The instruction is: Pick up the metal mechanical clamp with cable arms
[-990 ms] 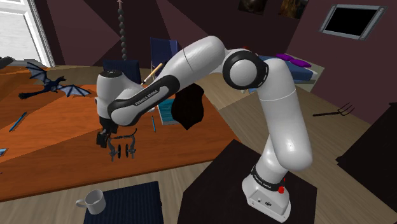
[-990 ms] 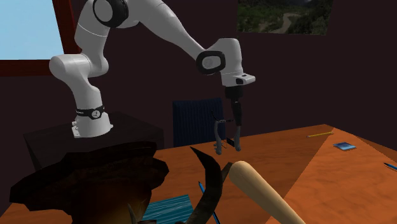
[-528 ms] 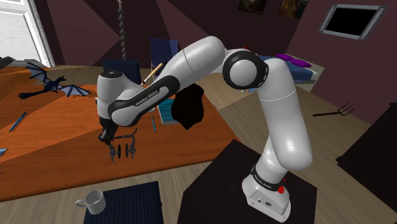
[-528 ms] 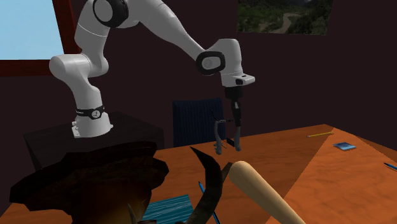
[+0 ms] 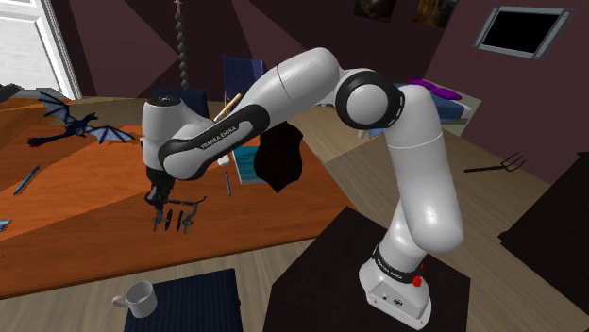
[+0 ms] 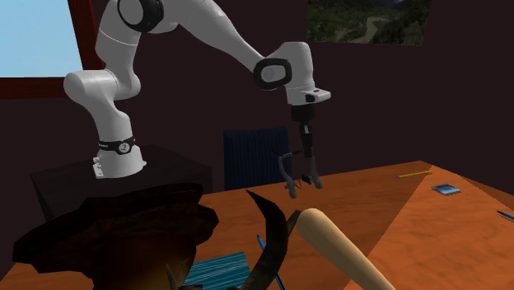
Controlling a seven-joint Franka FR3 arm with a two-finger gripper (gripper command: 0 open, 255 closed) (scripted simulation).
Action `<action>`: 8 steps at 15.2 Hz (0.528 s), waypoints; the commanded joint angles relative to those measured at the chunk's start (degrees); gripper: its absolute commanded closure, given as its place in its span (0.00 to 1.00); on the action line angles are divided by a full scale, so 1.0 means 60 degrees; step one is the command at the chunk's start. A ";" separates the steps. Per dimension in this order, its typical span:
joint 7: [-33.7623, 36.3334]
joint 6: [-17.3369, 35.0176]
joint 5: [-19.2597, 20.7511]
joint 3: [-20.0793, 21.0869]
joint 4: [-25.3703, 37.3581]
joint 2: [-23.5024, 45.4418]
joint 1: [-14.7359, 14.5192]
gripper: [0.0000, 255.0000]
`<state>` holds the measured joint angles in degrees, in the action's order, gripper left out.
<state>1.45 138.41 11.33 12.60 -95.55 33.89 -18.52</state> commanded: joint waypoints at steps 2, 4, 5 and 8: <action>-0.0059 -0.0287 -0.0066 0.0047 0.0110 -0.0179 0.0032 1.00; -0.0090 -0.0475 -0.0111 0.0078 0.0162 -0.0317 0.0052 1.00; -0.0106 -0.0570 -0.0133 0.0093 0.0191 -0.0384 0.0061 1.00; -0.0152 -0.0860 -0.0199 0.0136 0.0292 -0.0576 0.0085 1.00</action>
<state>0.67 133.99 10.31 13.31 -94.08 30.92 -18.09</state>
